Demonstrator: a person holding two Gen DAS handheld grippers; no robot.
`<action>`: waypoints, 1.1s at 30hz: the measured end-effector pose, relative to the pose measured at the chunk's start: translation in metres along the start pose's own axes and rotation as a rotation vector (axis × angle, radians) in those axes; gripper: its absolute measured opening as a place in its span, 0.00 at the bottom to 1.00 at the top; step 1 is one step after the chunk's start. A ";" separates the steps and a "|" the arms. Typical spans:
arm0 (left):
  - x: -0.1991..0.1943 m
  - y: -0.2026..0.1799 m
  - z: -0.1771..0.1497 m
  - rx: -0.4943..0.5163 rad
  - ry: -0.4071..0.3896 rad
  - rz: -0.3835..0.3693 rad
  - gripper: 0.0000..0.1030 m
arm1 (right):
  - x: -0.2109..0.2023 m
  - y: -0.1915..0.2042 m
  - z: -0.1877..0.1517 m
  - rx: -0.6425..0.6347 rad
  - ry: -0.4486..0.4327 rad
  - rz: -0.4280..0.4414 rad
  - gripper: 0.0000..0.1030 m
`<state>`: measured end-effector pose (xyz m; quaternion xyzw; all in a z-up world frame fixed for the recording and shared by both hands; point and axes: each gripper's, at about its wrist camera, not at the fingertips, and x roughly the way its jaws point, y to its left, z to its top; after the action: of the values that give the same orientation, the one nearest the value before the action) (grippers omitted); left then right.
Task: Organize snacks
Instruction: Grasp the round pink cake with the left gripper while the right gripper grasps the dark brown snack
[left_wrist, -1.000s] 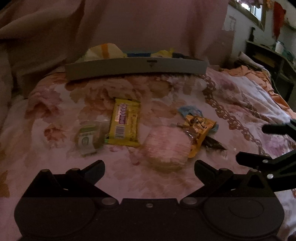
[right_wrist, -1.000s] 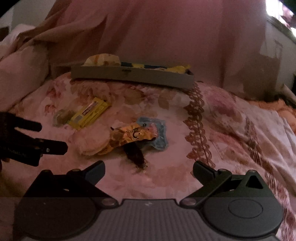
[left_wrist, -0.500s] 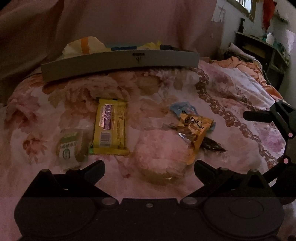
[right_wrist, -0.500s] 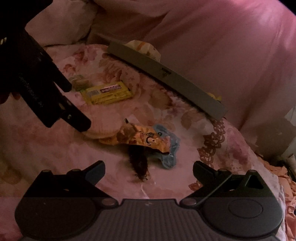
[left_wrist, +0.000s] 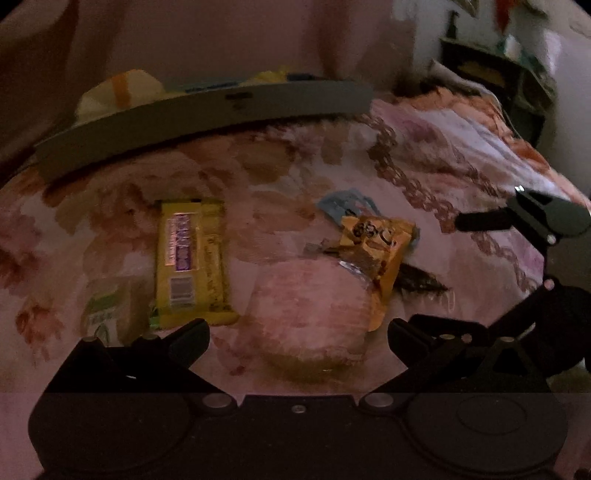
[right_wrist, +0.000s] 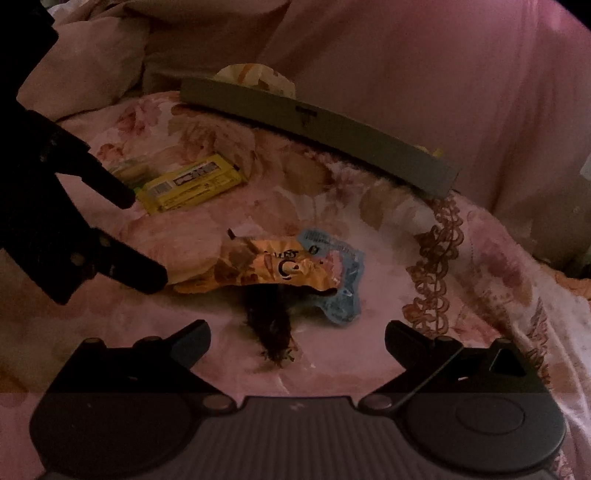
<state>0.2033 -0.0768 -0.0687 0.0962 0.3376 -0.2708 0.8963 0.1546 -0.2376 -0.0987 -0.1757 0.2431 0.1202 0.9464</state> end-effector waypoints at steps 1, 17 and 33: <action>0.002 0.000 0.002 0.014 0.009 -0.010 0.99 | 0.002 0.000 0.000 0.000 0.008 0.004 0.97; 0.022 -0.003 0.018 0.082 0.059 -0.083 0.74 | 0.019 -0.020 0.004 0.114 0.015 0.155 0.72; -0.010 0.007 -0.012 -0.337 0.039 0.067 0.73 | 0.017 -0.017 0.014 0.155 0.099 0.187 0.51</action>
<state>0.1944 -0.0620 -0.0714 -0.0389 0.3920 -0.1783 0.9017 0.1801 -0.2457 -0.0912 -0.0845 0.3133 0.1799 0.9286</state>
